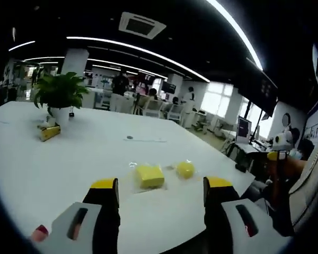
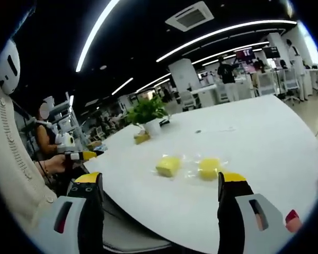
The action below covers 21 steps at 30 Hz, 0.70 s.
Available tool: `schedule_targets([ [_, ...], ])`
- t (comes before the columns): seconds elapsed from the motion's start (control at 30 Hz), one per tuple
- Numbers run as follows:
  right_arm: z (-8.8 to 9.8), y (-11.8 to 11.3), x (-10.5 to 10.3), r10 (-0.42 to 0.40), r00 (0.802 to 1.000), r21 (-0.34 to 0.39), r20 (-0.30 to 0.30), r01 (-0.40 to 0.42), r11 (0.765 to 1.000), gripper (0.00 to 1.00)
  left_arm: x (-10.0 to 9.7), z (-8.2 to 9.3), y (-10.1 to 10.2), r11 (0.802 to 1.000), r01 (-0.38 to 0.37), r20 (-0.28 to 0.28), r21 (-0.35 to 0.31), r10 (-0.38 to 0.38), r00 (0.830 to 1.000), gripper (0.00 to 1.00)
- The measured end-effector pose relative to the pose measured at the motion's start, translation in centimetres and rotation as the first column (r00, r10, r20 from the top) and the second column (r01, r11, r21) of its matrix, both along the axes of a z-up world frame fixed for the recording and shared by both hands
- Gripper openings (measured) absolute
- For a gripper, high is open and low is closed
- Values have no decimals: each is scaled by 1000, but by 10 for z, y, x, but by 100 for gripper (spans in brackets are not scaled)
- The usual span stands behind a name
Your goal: Compare the silicone blocks by pressing each to a similar depth, holding the contact briefly, and releasing to observe deformation and rebound differences across the visible hardness samples.
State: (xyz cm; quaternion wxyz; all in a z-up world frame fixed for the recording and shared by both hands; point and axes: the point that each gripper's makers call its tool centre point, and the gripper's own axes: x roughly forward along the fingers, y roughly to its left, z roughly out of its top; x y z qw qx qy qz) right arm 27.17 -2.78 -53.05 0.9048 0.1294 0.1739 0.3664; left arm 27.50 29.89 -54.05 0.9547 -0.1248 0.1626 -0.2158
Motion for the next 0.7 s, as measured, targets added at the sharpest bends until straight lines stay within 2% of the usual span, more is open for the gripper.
schedule_targets([
  [0.17, 2, -1, 4, -23, 1000, -7, 17, 23, 1000, 81, 2, -1, -4, 1000, 14, -15, -18, -14, 1000, 65],
  [0.3, -1, -1, 4, -35, 999, -3, 8, 35, 999, 81, 5, -2, -7, 1000, 27, -20, -1, -27, 999, 65],
  [0.7, 0, -2, 1, -46, 999, 11, 10, 46, 999, 81, 1, 3, -1, 1000, 4, -11, -19, -4, 1000, 64],
])
